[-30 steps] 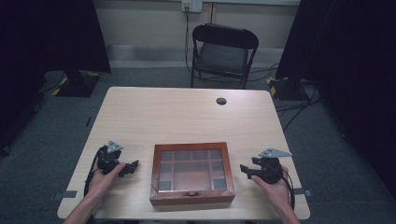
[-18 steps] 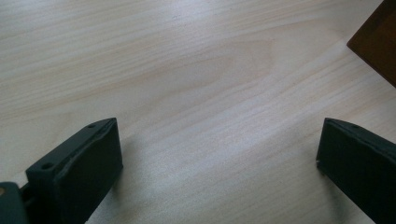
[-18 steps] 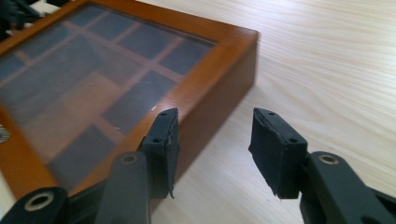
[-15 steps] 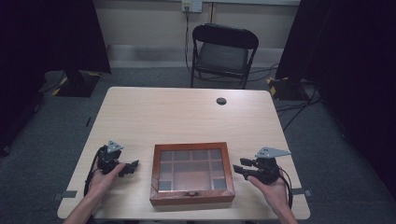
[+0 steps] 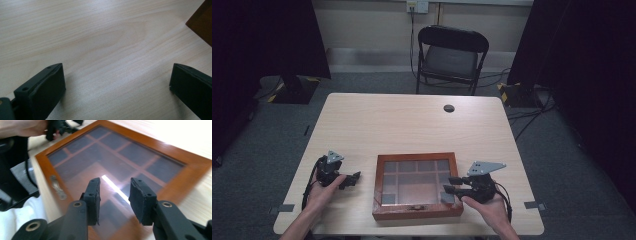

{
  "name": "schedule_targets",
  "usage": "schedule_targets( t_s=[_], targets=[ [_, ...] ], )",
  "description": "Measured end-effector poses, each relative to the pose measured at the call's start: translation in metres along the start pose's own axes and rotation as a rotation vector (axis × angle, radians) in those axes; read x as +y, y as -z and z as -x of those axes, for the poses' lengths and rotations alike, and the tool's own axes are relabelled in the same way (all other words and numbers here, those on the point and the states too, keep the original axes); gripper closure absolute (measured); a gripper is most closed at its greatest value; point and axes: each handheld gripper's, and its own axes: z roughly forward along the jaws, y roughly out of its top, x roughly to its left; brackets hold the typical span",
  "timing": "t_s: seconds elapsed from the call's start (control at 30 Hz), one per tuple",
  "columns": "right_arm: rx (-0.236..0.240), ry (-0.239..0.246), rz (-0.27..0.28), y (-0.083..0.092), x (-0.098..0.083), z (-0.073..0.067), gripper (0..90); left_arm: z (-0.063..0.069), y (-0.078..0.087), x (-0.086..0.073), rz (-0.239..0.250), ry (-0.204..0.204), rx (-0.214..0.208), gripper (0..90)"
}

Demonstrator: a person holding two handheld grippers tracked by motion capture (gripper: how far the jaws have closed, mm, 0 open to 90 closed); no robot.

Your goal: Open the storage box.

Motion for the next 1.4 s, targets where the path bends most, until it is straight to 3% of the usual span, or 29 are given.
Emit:
schedule_targets(
  t_s=[0.2, 0.67, 0.87, 1.4],
  targets=[
    [0.061, 0.048, -0.009, -0.013, 0.008, -0.016, 65.2, 0.000, 0.000, 0.000, 0.000, -0.001, 0.000, 0.0],
    [0.164, 0.083, -0.024, -0.037, 0.014, -0.039, 72.4, 0.000, 0.000, 0.000, 0.000, 0.000, 0.000, 0.0],
    [0.217, 0.102, -0.059, -0.050, 0.013, -0.050, 75.2, 0.000, 0.000, 0.000, 0.000, 0.000, 0.000, 0.0],
    [0.240, 0.116, -0.104, -0.060, 0.003, -0.052, 79.3, 0.000, 0.000, 0.000, 0.000, 0.000, 0.000, 0.0]
  ],
)
